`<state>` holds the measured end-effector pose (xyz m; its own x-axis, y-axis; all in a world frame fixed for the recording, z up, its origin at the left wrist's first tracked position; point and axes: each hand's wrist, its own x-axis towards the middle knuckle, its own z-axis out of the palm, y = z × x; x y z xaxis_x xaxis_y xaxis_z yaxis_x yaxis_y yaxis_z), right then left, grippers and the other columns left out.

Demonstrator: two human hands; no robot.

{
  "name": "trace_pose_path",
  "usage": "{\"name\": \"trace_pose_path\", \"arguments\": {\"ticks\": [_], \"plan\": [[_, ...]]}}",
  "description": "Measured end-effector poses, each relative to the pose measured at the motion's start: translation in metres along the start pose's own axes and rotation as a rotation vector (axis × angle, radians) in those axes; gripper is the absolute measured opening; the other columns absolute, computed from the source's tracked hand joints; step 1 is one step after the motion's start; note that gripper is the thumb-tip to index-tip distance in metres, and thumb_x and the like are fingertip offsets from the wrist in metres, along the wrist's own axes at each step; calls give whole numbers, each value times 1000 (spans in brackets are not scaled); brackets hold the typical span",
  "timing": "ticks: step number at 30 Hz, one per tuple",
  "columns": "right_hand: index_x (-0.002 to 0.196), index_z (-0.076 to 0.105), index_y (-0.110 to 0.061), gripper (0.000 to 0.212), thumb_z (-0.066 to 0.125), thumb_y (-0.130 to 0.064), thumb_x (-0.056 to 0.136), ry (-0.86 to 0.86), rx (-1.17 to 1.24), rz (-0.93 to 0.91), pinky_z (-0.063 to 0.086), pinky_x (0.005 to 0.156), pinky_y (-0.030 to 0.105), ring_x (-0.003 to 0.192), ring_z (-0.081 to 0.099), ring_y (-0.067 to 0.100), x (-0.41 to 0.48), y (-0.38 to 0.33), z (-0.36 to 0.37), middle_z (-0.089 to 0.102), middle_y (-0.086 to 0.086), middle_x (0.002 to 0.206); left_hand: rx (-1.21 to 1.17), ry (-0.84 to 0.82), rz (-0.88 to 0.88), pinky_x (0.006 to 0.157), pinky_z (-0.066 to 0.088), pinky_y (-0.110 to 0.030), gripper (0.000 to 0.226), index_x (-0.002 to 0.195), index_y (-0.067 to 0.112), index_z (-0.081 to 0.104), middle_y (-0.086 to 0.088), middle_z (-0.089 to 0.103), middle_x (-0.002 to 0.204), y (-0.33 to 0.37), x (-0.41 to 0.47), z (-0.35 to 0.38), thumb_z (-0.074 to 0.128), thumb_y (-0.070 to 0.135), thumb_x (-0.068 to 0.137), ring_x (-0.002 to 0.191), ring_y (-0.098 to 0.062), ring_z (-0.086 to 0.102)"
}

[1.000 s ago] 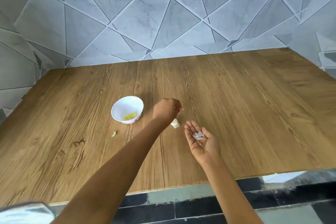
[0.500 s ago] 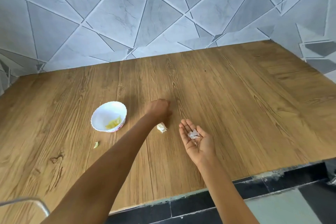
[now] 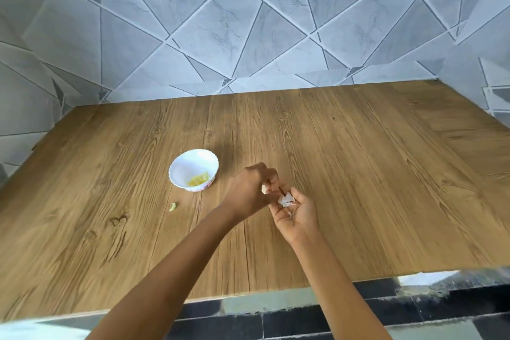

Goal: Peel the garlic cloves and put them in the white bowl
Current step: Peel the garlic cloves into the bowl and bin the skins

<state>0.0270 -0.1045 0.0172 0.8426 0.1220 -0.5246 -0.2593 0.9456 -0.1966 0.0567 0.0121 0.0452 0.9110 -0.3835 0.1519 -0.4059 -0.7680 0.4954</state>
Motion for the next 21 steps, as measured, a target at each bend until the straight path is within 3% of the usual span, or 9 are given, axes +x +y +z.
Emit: {"name": "trace_pose_path", "arguments": {"ticks": [2,6,9,12,15,21], "plan": [[93,60,6,28,39,-13,99,7,4,11,57,67,32,76,64,24,-3,8,0,68,17,80,-48,-23,-1,62,44,-29,7,84,24,69,9,58,83,-1,-7,-5,72,20,79,64,2,47],[94,61,4,31,38,-15,100,-5,-49,18,56,70,31,69,70,22,-8,19,-2,70,16,81,-96,-35,27,67,44,-24,23,94,19,75,1,67,90,-2,-24,-14,64,4,80,65,-2,52],[100,61,5,31,37,-15,100,-29,-59,32,53,78,34,81,68,25,-11,27,-4,69,18,91,-160,23,-11,69,49,-27,27,90,21,75,10,68,84,-5,-37,-16,62,1,77,73,-12,59],[101,62,4,30,38,-14,99,-55,-124,56,55,76,32,84,68,24,-11,36,-5,70,17,92,-256,87,-67,70,54,-28,27,89,22,74,9,73,83,-11,-52,-15,61,1,78,75,-11,66],[99,61,6,34,35,-16,101,-85,-174,123,58,68,31,71,71,23,-13,47,-4,70,17,82,-406,213,-206,75,53,-23,24,87,12,73,3,73,86,-15,-73,-18,58,-6,80,79,-8,66],[104,60,7,35,36,-19,101,-146,-381,418,55,79,36,86,67,29,-18,100,1,70,21,91,-743,648,-655,72,52,-22,28,88,15,70,0,69,82,-34,-171,-31,55,-8,86,74,-9,61]]}}
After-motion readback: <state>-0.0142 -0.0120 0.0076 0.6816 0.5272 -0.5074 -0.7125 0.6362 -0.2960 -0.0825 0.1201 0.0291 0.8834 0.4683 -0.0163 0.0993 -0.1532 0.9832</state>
